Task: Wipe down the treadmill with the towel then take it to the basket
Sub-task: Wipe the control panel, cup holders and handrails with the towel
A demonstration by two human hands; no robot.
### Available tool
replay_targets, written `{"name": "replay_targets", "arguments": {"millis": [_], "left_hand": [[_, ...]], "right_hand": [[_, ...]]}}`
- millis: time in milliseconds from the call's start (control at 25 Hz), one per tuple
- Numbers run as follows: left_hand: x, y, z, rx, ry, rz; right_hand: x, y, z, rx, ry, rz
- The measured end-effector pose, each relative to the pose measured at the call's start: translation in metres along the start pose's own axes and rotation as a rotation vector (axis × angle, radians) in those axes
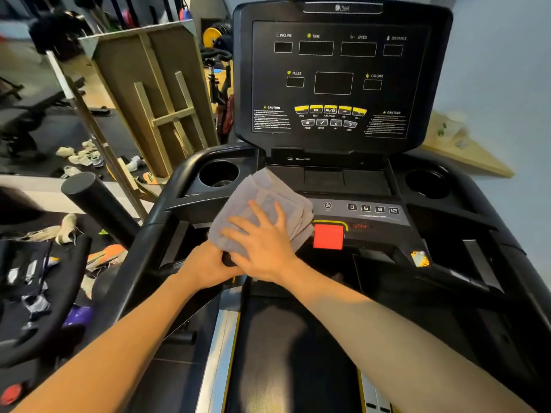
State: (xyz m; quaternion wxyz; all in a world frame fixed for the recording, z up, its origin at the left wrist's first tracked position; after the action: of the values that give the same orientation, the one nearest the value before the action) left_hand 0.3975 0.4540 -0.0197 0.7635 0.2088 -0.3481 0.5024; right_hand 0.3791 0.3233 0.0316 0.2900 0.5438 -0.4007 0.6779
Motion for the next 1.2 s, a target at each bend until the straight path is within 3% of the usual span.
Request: {"name": "replay_targets", "arguments": {"millis": [200, 360, 440, 600, 800, 1000, 1200], "left_hand": [[0.009, 0.005, 0.005, -0.018, 0.115, -0.051], [0.019, -0.006, 0.014, 0.089, -0.036, -0.048], [0.021, -0.018, 0.028, 0.036, -0.101, 0.020], [0.012, -0.042, 0.064, -0.071, -0.175, 0.173], [-0.010, -0.058, 0.073, -0.029, -0.202, 0.191], [-0.012, -0.059, 0.070, -0.014, -0.214, 0.218], [-0.010, -0.057, 0.057, 0.013, -0.185, 0.192]], "right_hand": [[0.004, 0.019, 0.024, 0.190, 0.098, -0.006], [0.013, 0.061, 0.066, 0.293, 0.138, -0.030], [0.017, 0.094, 0.098, 0.305, 0.184, -0.082], [0.037, 0.167, 0.166, 0.164, 0.263, -0.168], [0.055, 0.251, 0.220, -0.157, 0.166, -0.200], [0.036, 0.253, 0.209, -0.444, -0.058, -0.096], [0.028, 0.216, 0.222, -0.634, -0.018, -0.072]]}}
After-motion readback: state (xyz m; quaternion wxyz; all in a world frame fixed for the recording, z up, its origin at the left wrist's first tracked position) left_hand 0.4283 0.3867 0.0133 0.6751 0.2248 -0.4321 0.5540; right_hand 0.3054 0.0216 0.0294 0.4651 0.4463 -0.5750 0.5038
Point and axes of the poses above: each hand's wrist, its own y-axis away from the middle knuckle, its own x-axis out of the back of the hand, z = x × y, the point moved 6 cm from there along -y, towards the middle knuckle, and after that the axes turned 6 degrees about y, right-handed, at the moved point
